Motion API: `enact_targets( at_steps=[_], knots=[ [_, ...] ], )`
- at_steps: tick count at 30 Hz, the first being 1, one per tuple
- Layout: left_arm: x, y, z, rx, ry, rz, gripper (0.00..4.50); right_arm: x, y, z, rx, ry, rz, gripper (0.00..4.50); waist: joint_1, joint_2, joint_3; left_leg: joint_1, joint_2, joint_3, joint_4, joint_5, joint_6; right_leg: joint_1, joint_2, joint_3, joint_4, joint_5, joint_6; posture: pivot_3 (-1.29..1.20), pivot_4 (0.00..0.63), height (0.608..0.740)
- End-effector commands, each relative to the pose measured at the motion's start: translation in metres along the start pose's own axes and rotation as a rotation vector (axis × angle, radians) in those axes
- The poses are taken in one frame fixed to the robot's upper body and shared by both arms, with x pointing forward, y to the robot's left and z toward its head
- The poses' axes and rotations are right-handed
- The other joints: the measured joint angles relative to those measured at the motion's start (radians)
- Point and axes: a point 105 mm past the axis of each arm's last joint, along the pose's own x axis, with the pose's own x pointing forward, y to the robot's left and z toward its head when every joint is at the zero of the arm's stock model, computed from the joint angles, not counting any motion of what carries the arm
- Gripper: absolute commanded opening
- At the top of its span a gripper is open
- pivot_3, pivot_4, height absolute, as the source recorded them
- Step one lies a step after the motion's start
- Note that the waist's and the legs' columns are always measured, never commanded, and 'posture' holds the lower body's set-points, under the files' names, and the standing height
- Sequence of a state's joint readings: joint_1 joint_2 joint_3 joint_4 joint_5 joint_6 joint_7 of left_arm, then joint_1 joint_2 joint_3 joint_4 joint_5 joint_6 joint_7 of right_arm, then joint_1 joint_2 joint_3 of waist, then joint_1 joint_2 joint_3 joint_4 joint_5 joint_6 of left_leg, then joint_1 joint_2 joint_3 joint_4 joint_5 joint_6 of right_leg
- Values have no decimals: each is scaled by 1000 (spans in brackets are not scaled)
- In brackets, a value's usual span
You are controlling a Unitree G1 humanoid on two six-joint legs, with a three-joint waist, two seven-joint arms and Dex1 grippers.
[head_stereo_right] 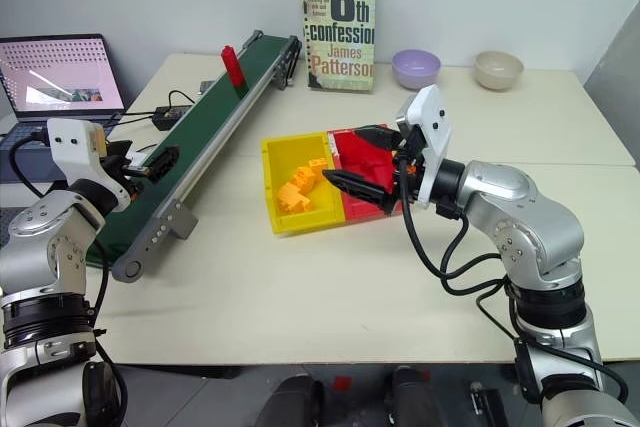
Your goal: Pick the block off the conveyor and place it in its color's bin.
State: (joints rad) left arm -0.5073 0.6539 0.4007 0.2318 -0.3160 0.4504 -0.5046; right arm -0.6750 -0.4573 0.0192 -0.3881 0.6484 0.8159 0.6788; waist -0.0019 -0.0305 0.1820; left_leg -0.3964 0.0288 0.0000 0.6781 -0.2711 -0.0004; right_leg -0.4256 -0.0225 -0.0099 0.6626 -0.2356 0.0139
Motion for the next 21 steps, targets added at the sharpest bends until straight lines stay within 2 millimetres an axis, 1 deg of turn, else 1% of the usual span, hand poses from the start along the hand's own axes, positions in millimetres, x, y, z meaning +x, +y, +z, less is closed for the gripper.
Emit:
enact_targets(
  at_steps=[1,10,21],
  knots=[
    [-3,3,18,22,-66,8,4438,-1,7,15,-45,-46,24,4500,0,0,0,0,0,0,0,0,0,0,0,0,0,0,0,0,150,740],
    [4,4,17,24,-63,24,4438,-4,11,17,-36,-54,32,4500,0,0,0,0,0,0,0,0,0,0,0,0,0,0,0,0,150,740],
    [9,3,12,-23,-56,23,4438,-5,15,17,-35,-53,40,4500,0,0,0,0,0,0,0,0,0,0,0,0,0,0,0,0,150,740]
  ],
)
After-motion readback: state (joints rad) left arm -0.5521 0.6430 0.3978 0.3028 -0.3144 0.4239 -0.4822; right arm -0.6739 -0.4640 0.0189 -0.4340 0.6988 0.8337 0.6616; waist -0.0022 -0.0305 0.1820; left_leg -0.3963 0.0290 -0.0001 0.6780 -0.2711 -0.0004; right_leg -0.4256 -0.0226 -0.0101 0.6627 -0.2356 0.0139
